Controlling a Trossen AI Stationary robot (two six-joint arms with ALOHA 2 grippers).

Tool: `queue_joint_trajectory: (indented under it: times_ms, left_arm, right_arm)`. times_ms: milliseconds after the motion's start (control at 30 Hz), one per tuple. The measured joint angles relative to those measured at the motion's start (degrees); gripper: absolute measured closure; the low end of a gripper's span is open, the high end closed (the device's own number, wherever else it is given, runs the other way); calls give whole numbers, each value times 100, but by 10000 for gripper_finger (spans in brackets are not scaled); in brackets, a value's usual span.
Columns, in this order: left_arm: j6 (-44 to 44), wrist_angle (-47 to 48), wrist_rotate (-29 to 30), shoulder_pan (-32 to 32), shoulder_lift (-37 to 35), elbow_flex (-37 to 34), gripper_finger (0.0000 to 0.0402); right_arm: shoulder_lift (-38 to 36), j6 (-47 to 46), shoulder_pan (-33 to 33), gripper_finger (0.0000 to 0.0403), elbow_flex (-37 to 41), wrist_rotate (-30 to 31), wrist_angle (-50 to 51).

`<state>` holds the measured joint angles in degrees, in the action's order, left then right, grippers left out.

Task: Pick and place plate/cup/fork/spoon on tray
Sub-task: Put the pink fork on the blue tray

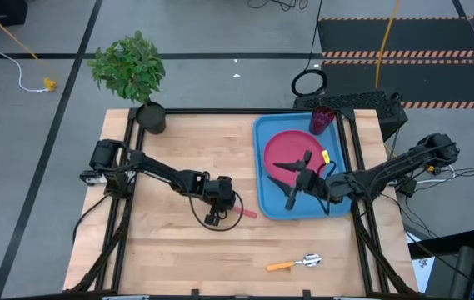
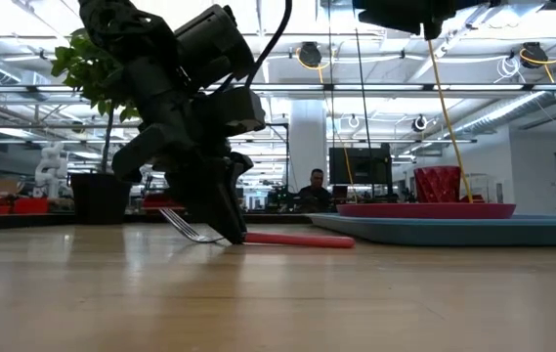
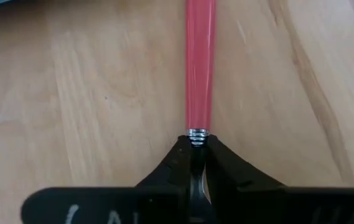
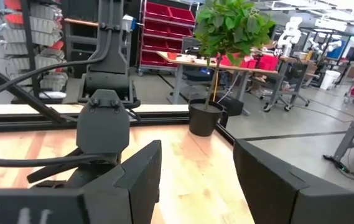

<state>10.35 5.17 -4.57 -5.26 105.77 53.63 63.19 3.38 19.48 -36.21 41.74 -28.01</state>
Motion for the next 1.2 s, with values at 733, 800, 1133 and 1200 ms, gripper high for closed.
queue_joint_trajectory:
  times_ms: [733,800,1133,1200]
  left_arm:
    - [727,750,1569,-81,-1215,15,362]
    - [817,762,1580,-66,-1208,15,362]
    - [866,701,1578,9,-1211,15,360]
    - [861,697,1577,8,-1211,15,360]
  right_arm:
    - [2031,-434,-814,203,-465,-2116,224]
    - [2312,-355,-781,195,-801,-2114,653]
    - [3497,-410,-794,156,-1873,-2098,1821]
    - [3632,-363,-812,160,-1970,-2098,1815]
